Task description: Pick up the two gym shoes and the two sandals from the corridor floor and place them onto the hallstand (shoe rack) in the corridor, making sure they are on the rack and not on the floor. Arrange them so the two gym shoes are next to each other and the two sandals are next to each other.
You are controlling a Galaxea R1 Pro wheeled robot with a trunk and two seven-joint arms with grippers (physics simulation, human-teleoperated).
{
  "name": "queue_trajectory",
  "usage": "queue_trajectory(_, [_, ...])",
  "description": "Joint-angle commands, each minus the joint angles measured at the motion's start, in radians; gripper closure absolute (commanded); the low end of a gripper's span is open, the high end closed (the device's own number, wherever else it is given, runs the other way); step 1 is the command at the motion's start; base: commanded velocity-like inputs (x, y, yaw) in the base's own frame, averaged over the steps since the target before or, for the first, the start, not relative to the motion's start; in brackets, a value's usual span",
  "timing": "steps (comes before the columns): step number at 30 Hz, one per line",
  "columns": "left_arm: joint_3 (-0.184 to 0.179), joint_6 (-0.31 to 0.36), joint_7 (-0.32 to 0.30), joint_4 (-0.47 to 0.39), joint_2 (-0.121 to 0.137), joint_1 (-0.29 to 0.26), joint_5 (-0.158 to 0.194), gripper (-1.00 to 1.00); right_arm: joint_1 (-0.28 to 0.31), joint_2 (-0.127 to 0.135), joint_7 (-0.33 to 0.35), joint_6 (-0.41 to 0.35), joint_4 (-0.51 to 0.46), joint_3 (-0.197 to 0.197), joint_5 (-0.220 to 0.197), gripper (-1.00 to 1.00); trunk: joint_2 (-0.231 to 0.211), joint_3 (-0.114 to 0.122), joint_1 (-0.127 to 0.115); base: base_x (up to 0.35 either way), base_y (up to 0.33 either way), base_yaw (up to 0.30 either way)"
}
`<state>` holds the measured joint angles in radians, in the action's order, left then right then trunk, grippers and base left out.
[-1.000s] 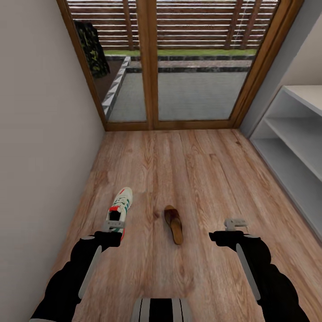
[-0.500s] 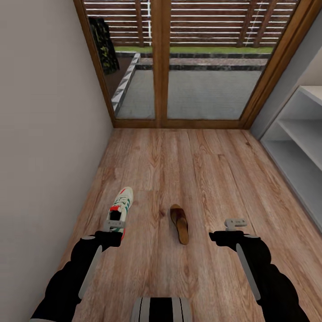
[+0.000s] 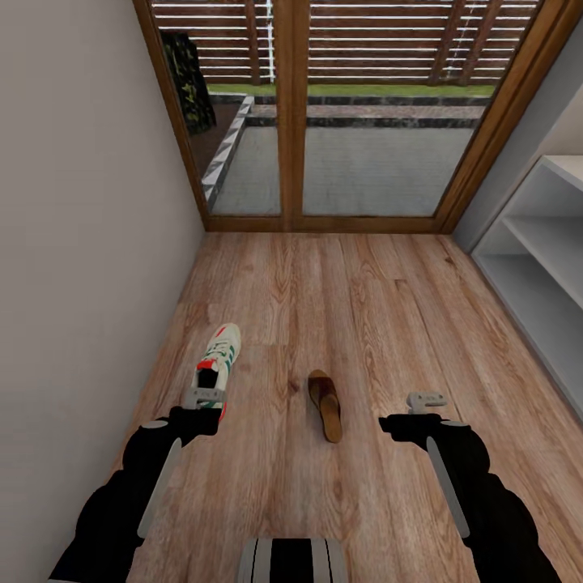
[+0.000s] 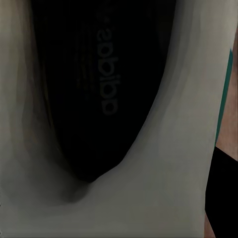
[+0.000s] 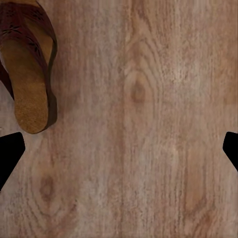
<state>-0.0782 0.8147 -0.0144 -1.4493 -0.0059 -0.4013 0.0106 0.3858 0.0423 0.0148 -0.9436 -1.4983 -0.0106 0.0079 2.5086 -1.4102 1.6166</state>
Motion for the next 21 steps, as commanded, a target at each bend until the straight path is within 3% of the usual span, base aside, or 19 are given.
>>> queue_trajectory(1, [0.0, 0.0, -0.001, -0.005, 0.0, 0.0, 0.0, 1.0, 0.015, -0.006, 0.0, -0.001, 0.0, 0.0, 0.001, -1.0, 0.0, 0.0, 0.0, 0.0, 0.0, 0.0])
queue_trajectory(4, [0.0, 0.0, 0.0, -0.011, 0.001, 0.0, 0.0, 1.0, 0.074, -0.035, -0.001, -0.002, 0.001, 0.0, 0.001, -1.0, 0.0, 0.0, 0.0, 0.0, 0.0, 0.0])
queue_trajectory(9, [0.0, 0.0, -0.001, -0.014, 0.001, 0.0, 0.0, 1.0, 0.14, -0.054, -0.002, -0.003, -0.001, -0.001, 0.004, -1.0, 0.0, 0.0, 0.0, 0.0, 0.0, 0.0])
queue_trajectory(21, [0.001, 0.0, 0.002, -0.013, -0.002, -0.001, 0.0, 1.0, 0.152, -0.056, 0.008, -0.003, -0.004, -0.002, -0.003, -1.0, 0.0, 0.0, 0.0, 0.083, 0.0, 0.0])
